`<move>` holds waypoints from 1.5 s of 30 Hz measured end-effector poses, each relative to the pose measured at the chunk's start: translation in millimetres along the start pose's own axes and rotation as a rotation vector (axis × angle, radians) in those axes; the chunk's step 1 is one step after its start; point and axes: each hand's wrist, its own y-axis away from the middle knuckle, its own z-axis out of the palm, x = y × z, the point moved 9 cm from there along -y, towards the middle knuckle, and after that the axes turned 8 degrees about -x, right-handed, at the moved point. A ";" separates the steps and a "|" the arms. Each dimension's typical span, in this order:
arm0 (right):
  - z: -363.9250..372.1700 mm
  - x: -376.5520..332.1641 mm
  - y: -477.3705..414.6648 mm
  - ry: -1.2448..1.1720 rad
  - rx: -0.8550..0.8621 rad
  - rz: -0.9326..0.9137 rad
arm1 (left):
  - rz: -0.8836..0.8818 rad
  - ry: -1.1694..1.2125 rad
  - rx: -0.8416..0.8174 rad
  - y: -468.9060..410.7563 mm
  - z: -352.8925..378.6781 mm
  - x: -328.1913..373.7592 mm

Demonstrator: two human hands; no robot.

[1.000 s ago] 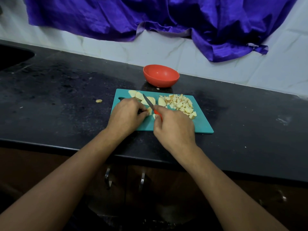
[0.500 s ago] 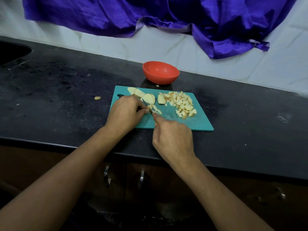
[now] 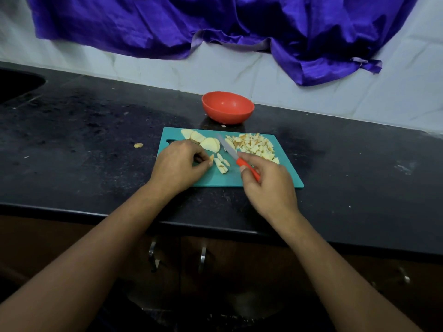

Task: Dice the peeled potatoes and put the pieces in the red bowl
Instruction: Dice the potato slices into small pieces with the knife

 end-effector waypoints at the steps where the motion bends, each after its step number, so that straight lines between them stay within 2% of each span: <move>1: 0.0 3.8 -2.6 -0.016 0.007 0.008 | 0.004 0.008 -0.009 -0.5 1.2 -0.5; 10: 3.7 19.4 -6.2 -0.065 0.037 0.023 | 0.014 0.100 -0.083 -4.6 6.4 -3.6; 16: 4.2 18.8 -5.5 -0.035 0.027 0.017 | -0.026 0.239 -0.213 -12.0 10.0 -14.0; 23: 0.3 24.3 -4.5 -0.060 0.069 0.065 | 0.028 0.053 -0.542 -41.9 22.0 7.1; 27: -0.6 25.6 -4.2 -0.064 0.080 0.068 | -0.001 0.092 -0.636 -52.3 30.6 10.7; 35: -0.1 29.2 -5.6 -0.098 0.072 0.094 | 0.002 0.193 -0.718 -51.6 35.0 10.7; 42: -0.6 32.4 -6.1 -0.103 0.077 0.114 | 0.219 0.184 -0.774 -43.7 43.2 36.0; 45: 0.0 32.5 -6.7 -0.101 0.070 0.114 | 0.279 0.182 -0.710 -44.4 45.5 36.4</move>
